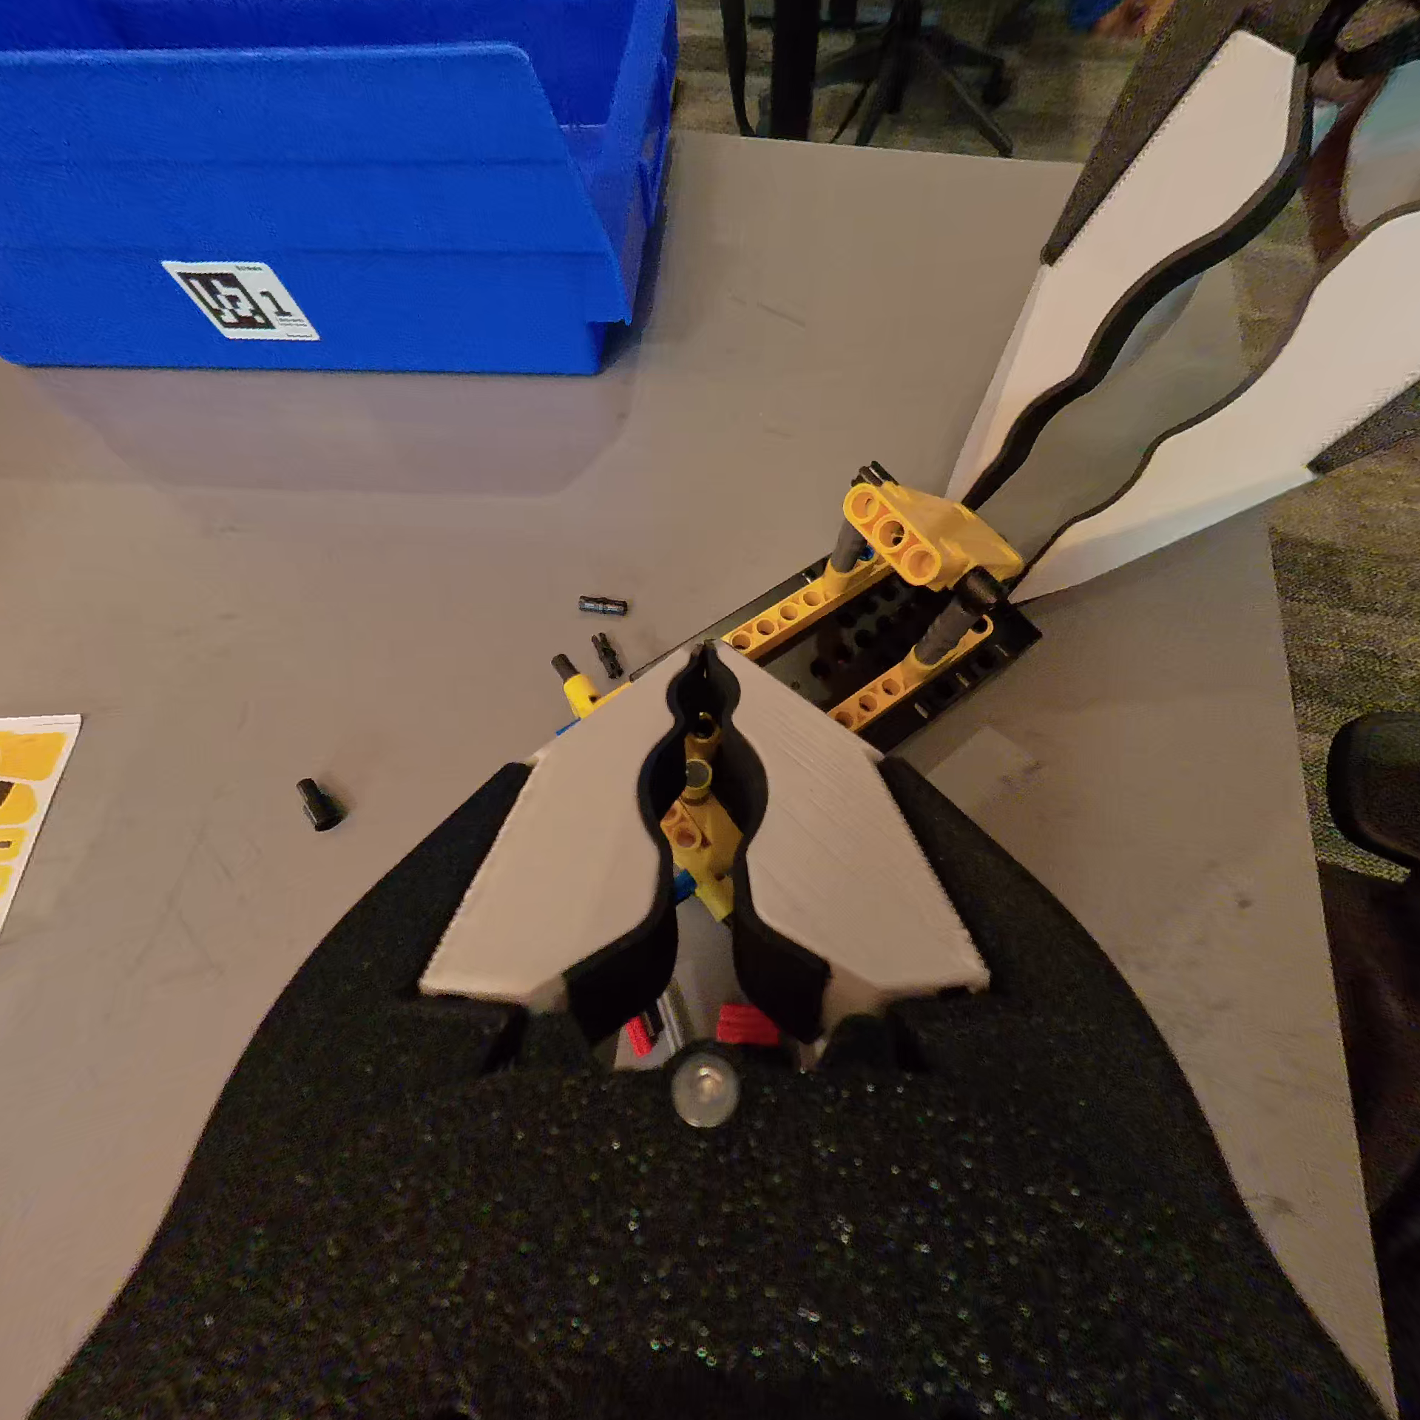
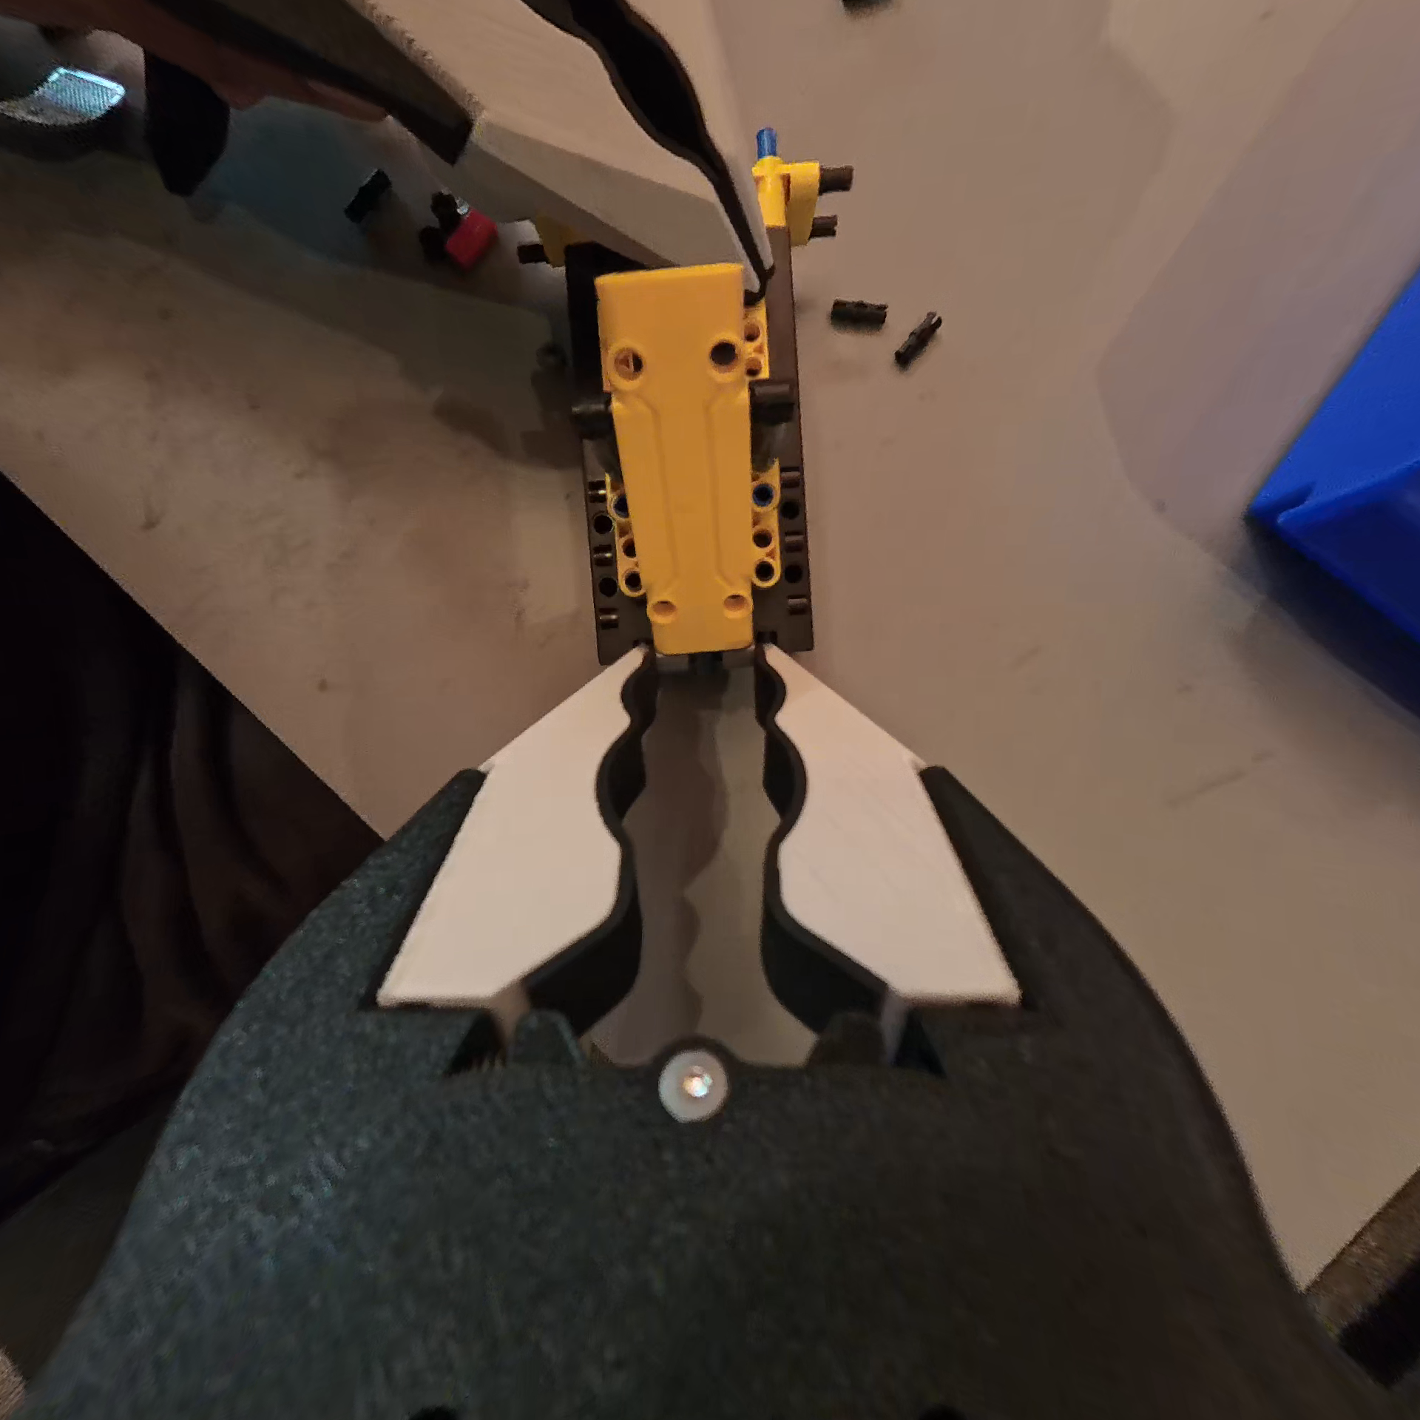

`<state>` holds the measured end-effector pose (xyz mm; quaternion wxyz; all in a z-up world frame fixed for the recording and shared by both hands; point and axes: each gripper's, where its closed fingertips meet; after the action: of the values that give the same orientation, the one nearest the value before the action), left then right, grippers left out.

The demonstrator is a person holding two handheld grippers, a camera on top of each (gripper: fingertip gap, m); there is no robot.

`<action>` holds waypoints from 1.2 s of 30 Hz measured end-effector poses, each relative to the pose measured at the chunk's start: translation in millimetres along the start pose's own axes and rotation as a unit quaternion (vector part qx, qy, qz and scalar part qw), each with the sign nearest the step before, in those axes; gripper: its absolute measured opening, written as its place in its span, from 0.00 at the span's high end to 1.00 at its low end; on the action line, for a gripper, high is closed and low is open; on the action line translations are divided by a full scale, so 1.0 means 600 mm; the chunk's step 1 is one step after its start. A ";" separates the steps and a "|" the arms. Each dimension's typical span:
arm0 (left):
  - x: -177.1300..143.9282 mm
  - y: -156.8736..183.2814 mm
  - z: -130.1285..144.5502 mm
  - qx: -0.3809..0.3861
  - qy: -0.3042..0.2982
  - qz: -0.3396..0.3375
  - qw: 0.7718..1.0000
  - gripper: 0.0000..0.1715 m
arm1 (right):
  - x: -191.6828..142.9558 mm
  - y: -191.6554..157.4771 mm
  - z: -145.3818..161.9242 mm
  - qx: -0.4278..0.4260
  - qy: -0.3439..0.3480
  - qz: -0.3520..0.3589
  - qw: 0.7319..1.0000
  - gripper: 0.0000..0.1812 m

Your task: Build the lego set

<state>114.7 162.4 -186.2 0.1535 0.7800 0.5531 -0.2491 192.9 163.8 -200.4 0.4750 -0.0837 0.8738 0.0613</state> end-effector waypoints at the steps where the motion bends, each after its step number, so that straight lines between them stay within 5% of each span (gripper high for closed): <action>1: 0.000 0.000 0.000 0.000 0.000 0.001 1.000 1.00 | 0.000 0.000 0.000 0.001 -0.006 0.000 1.000 0.86; 18: 0.000 -0.001 -0.001 0.005 -0.005 -0.011 1.000 1.00 | 0.000 0.003 0.010 0.001 -0.196 -0.014 0.981 0.87; 28: -0.002 -0.006 0.001 0.013 -0.017 -0.023 1.000 1.00 | 0.005 0.002 0.004 0.013 -0.183 -0.009 0.983 0.87; 36: -0.001 -0.007 0.002 0.017 -0.017 -0.024 0.999 1.00 | 0.005 0.002 0.004 0.004 -0.242 0.013 0.970 0.87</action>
<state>110.3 162.5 -186.4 0.1434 0.7644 0.5649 -0.2757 193.0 164.9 -204.0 0.6719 -0.0527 0.7342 0.0821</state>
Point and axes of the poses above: each gripper's, where its closed fingertips meet, x out along the fingers, z out of its underside, y = z × x across the jaws
